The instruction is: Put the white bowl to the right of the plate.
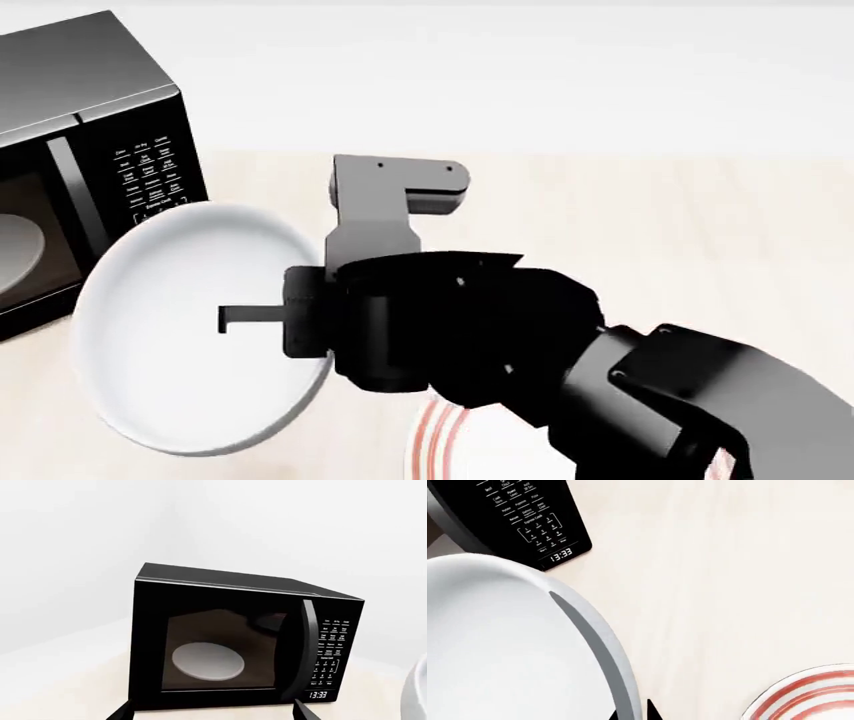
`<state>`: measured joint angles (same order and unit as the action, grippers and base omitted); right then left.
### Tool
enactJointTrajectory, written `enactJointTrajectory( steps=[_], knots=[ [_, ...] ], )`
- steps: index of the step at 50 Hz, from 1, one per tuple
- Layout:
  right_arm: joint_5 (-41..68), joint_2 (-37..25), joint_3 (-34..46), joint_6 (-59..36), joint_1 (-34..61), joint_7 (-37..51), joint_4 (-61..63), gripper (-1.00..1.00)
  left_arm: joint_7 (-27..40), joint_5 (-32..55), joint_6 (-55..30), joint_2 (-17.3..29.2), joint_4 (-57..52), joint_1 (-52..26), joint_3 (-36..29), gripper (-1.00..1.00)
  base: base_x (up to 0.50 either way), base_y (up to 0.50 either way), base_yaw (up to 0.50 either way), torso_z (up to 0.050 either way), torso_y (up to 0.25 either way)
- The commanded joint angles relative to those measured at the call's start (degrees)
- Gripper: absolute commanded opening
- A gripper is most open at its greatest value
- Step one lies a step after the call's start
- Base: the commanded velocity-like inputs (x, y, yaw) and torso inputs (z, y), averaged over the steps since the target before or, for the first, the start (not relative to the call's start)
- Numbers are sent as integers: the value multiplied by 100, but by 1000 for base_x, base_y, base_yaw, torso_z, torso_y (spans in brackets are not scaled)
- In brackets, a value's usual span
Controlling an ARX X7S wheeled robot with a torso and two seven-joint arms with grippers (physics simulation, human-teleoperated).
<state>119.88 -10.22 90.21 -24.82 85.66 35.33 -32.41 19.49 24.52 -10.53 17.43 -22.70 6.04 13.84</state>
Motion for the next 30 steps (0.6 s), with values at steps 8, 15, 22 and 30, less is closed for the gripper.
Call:
enactJointTrajectory(
  steps=[8, 15, 22, 30],
  knots=[
    [411, -1834, -725, 371, 375, 1359, 2024, -100, 79, 40, -77, 49, -70, -21, -15, 100, 0, 0, 0, 0, 0],
    [592, -2196, -827, 350, 493, 1607, 2142, -100, 107, 43, -90, 61, -69, -25, -22, 100, 0, 0, 0, 0, 0],
    [785, -2549, -944, 420, 442, 1656, 2103, -100, 129, 39, -92, 67, -75, -28, -38, 100, 0, 0, 0, 0, 1],
    [781, -2889, -968, 402, 332, 1374, 1805, -100, 131, 5, -50, 62, -39, -27, -84, 100, 0, 0, 0, 0, 0]
  ],
)
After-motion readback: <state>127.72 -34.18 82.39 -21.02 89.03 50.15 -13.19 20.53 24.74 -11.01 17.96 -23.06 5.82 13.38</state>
